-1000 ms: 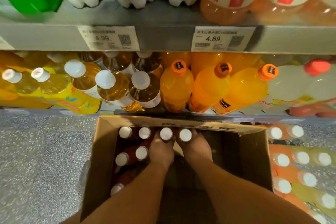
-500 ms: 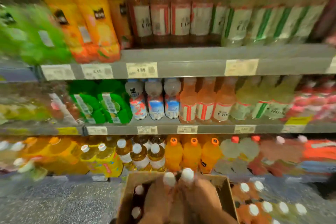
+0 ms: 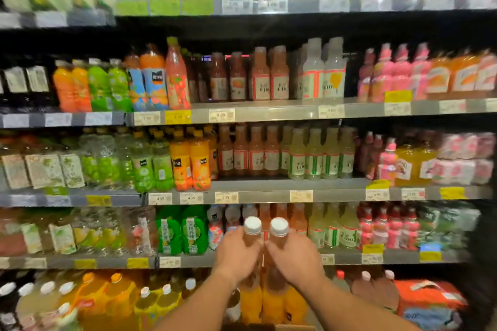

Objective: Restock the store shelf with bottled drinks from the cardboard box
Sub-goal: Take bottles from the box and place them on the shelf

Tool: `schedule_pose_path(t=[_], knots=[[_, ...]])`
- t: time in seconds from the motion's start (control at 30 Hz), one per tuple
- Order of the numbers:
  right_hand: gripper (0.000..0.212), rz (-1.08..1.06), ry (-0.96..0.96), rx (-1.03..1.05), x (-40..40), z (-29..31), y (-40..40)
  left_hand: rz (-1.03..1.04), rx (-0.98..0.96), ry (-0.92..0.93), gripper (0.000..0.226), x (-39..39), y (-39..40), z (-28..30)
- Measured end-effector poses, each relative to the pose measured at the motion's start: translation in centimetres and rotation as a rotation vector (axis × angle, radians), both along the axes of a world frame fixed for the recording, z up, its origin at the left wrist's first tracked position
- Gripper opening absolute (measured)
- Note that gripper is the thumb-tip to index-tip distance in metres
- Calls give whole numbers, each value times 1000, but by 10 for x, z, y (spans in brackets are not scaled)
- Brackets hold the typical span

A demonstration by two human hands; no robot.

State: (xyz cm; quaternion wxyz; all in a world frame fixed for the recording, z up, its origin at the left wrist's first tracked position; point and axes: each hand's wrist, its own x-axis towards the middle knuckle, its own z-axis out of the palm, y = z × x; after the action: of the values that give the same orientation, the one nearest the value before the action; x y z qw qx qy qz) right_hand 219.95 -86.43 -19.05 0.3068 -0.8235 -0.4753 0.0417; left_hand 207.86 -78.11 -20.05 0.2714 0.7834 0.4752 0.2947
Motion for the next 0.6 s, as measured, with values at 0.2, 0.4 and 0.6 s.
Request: schedule_pose_path(t=[0.2,0.4,0.6], knots=[[44,-48,-78,88,-7,67,-19,-33,66,-45,29,-8,-16,69],[46,-69,-139,122,-2,123,-22,-56,178,-33,25,-11,-18,126],[49,-92,-260,291,18,232,1,-5,351,-85,36,1,5,222]])
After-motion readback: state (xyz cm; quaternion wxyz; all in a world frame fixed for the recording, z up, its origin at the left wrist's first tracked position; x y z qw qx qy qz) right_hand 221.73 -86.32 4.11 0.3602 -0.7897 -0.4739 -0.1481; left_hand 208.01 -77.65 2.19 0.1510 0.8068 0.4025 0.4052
